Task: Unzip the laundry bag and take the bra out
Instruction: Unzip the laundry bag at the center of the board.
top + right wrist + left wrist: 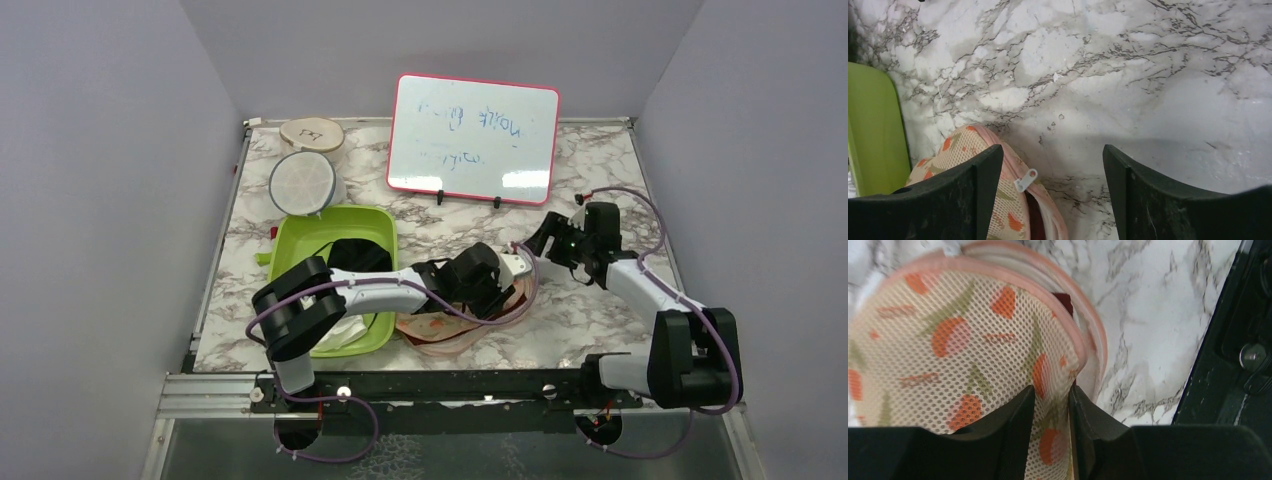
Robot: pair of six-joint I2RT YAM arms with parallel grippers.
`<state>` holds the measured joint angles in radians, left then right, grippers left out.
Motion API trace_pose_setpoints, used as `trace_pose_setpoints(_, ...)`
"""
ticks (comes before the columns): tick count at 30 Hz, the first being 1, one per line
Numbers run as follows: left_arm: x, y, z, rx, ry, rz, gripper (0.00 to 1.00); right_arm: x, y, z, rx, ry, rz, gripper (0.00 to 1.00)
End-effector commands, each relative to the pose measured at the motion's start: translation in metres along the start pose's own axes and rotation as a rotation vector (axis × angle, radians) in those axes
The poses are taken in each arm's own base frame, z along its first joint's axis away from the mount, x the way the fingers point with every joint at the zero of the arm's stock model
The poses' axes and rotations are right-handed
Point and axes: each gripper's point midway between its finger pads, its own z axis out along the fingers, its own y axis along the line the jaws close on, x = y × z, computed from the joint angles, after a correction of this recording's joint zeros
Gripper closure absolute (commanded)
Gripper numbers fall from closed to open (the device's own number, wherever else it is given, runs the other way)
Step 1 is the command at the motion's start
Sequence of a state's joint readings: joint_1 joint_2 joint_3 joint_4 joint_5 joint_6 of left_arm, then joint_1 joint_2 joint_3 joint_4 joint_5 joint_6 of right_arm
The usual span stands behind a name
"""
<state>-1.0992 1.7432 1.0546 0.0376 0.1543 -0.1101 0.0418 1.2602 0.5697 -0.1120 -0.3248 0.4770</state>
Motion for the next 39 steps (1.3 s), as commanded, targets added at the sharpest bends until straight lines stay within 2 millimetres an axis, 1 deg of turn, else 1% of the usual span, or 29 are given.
trace_pose_setpoints(1,0.032,-0.019,0.01,0.064,0.062,-0.044,0.73,0.006,0.016,0.0,-0.098,0.072,-0.043,0.28)
trace_pose_setpoints(3,0.046,-0.018,0.012,0.052,0.084,-0.063,0.74,0.009,0.028,0.0,-0.175,0.091,-0.043,0.28)
trace_pose_setpoints(5,0.06,-0.012,0.013,0.025,0.109,-0.071,0.75,0.017,0.035,0.0,-0.237,0.12,-0.049,0.28)
trace_pose_setpoints(7,0.073,-0.005,0.013,-0.013,0.139,-0.069,0.78,0.026,0.034,0.002,-0.255,0.148,-0.043,0.29)
trace_pose_setpoints(10,0.084,0.002,0.012,-0.041,0.175,-0.04,0.8,0.039,0.034,0.003,-0.287,0.182,-0.03,0.29)
trace_pose_setpoints(12,0.086,0.003,0.01,-0.044,0.178,-0.027,0.81,0.046,0.035,0.003,-0.297,0.202,0.003,0.3)
trace_pose_setpoints(14,0.087,0.007,0.007,-0.063,0.175,-0.021,0.82,0.048,0.039,0.001,-0.327,0.209,0.012,0.31)
trace_pose_setpoints(16,0.088,0.013,0.004,-0.092,0.175,-0.013,0.82,0.045,0.042,-0.003,-0.333,0.189,0.01,0.31)
trace_pose_setpoints(18,0.087,0.017,0.001,-0.109,0.174,-0.012,0.82,0.041,0.039,-0.008,-0.326,0.157,0.02,0.3)
trace_pose_setpoints(21,0.084,0.018,0.0,-0.11,0.165,-0.013,0.82,0.035,0.028,-0.017,-0.341,0.117,0.082,0.27)
trace_pose_setpoints(23,0.084,0.016,0.001,-0.1,0.162,-0.02,0.82,0.033,0.025,-0.027,-0.419,0.106,0.146,0.28)
trace_pose_setpoints(27,0.086,0.012,0.003,-0.08,0.161,-0.034,0.82,0.037,0.024,-0.03,-0.446,0.112,0.152,0.33)
trace_pose_setpoints(29,0.086,0.012,0.004,-0.077,0.159,-0.036,0.82,0.037,0.031,-0.033,-0.498,0.11,0.139,0.37)
trace_pose_setpoints(31,0.085,0.011,0.003,-0.075,0.159,-0.034,0.82,0.039,0.037,-0.035,-0.552,0.122,0.125,0.45)
trace_pose_setpoints(32,0.086,0.011,0.003,-0.074,0.16,-0.033,0.82,0.04,0.037,-0.035,-0.564,0.126,0.121,0.52)
trace_pose_setpoints(34,0.084,0.011,0.003,-0.073,0.159,-0.031,0.82,0.04,0.035,-0.034,-0.549,0.122,0.117,0.61)
trace_pose_setpoints(35,0.084,0.011,0.002,-0.073,0.16,-0.031,0.82,0.04,0.033,-0.033,-0.534,0.118,0.112,0.63)
trace_pose_setpoints(37,0.082,0.01,0.002,-0.071,0.156,-0.03,0.82,0.04,0.028,-0.032,-0.49,0.114,0.106,0.63)
trace_pose_setpoints(39,0.081,0.011,0.002,-0.072,0.154,-0.032,0.82,0.037,0.025,-0.032,-0.456,0.103,0.108,0.59)
